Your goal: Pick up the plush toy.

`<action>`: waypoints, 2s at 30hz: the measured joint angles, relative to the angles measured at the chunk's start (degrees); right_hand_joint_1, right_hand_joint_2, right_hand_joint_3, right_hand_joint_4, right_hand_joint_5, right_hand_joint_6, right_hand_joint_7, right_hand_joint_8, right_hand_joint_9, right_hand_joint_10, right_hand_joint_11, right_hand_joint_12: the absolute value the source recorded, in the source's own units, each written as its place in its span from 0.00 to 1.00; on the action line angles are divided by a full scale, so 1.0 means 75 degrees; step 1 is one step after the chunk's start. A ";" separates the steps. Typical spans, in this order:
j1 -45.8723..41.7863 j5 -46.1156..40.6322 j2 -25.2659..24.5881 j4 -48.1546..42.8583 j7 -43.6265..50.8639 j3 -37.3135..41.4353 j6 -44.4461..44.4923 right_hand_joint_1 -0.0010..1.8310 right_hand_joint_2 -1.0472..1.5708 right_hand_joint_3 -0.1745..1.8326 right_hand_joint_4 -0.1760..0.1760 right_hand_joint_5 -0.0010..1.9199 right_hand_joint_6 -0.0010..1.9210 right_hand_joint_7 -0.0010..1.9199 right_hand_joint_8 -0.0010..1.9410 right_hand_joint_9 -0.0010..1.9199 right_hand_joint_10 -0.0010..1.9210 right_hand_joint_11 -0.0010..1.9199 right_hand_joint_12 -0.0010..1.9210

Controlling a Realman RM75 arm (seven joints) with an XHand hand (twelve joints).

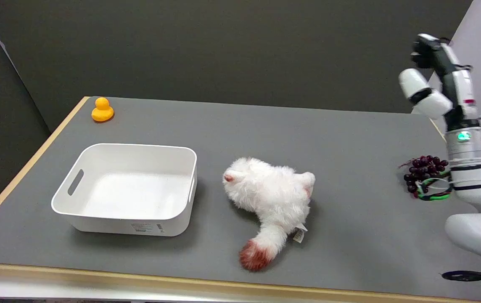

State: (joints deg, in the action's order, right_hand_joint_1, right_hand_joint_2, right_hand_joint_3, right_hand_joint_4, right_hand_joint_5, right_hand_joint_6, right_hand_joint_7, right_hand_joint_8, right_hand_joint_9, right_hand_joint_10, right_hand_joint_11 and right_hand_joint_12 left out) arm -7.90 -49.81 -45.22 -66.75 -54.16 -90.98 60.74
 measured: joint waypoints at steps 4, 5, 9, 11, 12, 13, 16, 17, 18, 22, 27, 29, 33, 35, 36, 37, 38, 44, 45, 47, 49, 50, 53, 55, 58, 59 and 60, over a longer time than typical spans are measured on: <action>0.0001 0.0611 -0.0066 -0.0593 0.0447 -0.0211 -0.0162 0.22 0.64 0.55 0.35 0.13 0.26 0.18 0.26 0.15 0.46 0.04 0.65; -0.0012 0.0765 -0.0085 -0.0774 0.0569 -0.0305 -0.0223 0.22 0.64 0.55 0.35 0.13 0.26 0.18 0.26 0.15 0.46 0.04 0.65; -0.0113 0.1229 -0.0149 -0.1347 0.0919 -0.0658 -0.0428 0.21 0.64 0.55 0.35 0.13 0.26 0.19 0.26 0.15 0.47 0.04 0.65; -0.0168 0.1423 -0.0173 -0.1566 0.1054 -0.0827 -0.0512 0.21 0.64 0.55 0.34 0.13 0.27 0.19 0.26 0.15 0.47 0.04 0.65; -0.0202 0.1543 -0.0188 -0.1693 0.1130 -0.0933 -0.0557 0.21 0.64 0.54 0.34 0.13 0.27 0.19 0.26 0.15 0.47 0.04 0.65; -0.0238 0.1653 -0.0201 -0.1797 0.1203 -0.1034 -0.0597 0.22 0.64 0.53 0.33 0.13 0.26 0.19 0.26 0.15 0.47 0.03 0.66; -0.0327 0.1948 -0.0236 -0.2052 0.1409 -0.1257 -0.0695 0.23 0.64 0.51 0.32 0.14 0.26 0.19 0.25 0.14 0.48 0.01 0.66; -0.0357 0.2033 -0.0246 -0.2113 0.1484 -0.1316 -0.0730 0.22 0.64 0.50 0.32 0.14 0.26 0.19 0.25 0.13 0.48 0.00 0.66; -0.0390 0.2111 -0.0257 -0.2173 0.1563 -0.1372 -0.0766 0.22 0.64 0.49 0.32 0.14 0.26 0.19 0.24 0.13 0.48 0.00 0.65; -0.0567 0.2453 -0.0313 -0.2397 0.2018 -0.1591 -0.0999 0.18 0.63 0.51 0.32 0.13 0.26 0.18 0.24 0.12 0.46 0.00 0.62; -0.0761 0.2745 -0.0375 -0.2583 0.2478 -0.1763 -0.1376 0.16 0.61 0.54 0.30 0.09 0.24 0.09 0.20 0.02 0.38 0.00 0.59; -0.0827 0.2848 -0.0398 -0.2663 0.2634 -0.1820 -0.1570 0.17 0.61 0.53 0.30 0.08 0.23 0.07 0.20 0.00 0.36 0.00 0.58; -0.0926 0.3019 -0.0430 -0.2822 0.2887 -0.1895 -0.2011 0.21 0.60 0.53 0.29 0.05 0.21 0.04 0.13 0.00 0.25 0.00 0.55; -0.0960 0.3091 -0.0445 -0.2918 0.3030 -0.1925 -0.2320 0.22 0.60 0.53 0.29 0.04 0.20 0.03 0.11 0.00 0.22 0.00 0.53; -0.0968 0.3120 -0.0452 -0.2966 0.3102 -0.1936 -0.2486 0.22 0.60 0.53 0.29 0.04 0.19 0.03 0.10 0.00 0.21 0.00 0.53; -0.0971 0.3145 -0.0458 -0.3008 0.3166 -0.1945 -0.2649 0.22 0.60 0.53 0.29 0.04 0.19 0.03 0.10 0.00 0.21 0.00 0.52; -0.0969 0.3171 -0.0468 -0.3057 0.3242 -0.1957 -0.2842 0.22 0.60 0.53 0.29 0.03 0.19 0.03 0.10 0.00 0.21 0.00 0.52; -0.0714 0.3298 -0.0535 -0.3267 0.3605 -0.2045 -0.3856 0.23 0.60 0.53 0.33 0.04 0.19 0.03 0.12 0.00 0.23 0.00 0.54; -0.0650 0.3315 -0.0550 -0.3283 0.3652 -0.2065 -0.4009 0.22 0.60 0.54 0.33 0.04 0.19 0.03 0.12 0.00 0.23 0.00 0.54; -0.0512 0.3347 -0.0588 -0.3302 0.3741 -0.2107 -0.4333 0.22 0.60 0.54 0.35 0.04 0.19 0.03 0.13 0.00 0.24 0.00 0.54; -0.0371 0.3373 -0.0640 -0.3302 0.3814 -0.2149 -0.4626 0.22 0.60 0.54 0.36 0.04 0.19 0.04 0.13 0.00 0.25 0.00 0.55; -0.0311 0.3380 -0.0666 -0.3296 0.3847 -0.2164 -0.4764 0.22 0.60 0.54 0.36 0.04 0.19 0.04 0.13 0.00 0.25 0.00 0.55; -0.0138 0.3407 -0.0772 -0.3237 0.3930 -0.2218 -0.5130 0.21 0.60 0.54 0.37 0.04 0.19 0.04 0.14 0.00 0.26 0.00 0.56; -0.0041 0.3422 -0.0837 -0.3187 0.3974 -0.2252 -0.5341 0.21 0.60 0.54 0.37 0.04 0.19 0.04 0.14 0.00 0.26 0.00 0.56; 0.0082 0.3433 -0.0919 -0.3088 0.4022 -0.2318 -0.5640 0.21 0.60 0.54 0.37 0.04 0.19 0.04 0.14 0.00 0.26 0.00 0.56; 0.0121 0.3434 -0.0950 -0.3041 0.4039 -0.2346 -0.5749 0.21 0.60 0.54 0.37 0.04 0.19 0.04 0.14 0.00 0.26 0.00 0.56; 0.0152 0.3435 -0.0976 -0.2999 0.4048 -0.2366 -0.5822 0.21 0.60 0.54 0.36 0.04 0.19 0.04 0.14 0.00 0.26 0.00 0.56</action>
State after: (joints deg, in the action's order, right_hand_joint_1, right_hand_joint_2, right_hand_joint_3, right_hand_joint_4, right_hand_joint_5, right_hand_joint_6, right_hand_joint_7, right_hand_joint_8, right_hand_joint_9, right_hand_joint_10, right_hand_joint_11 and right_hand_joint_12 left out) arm -6.76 -24.05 -52.54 -89.25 -23.80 -108.72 17.07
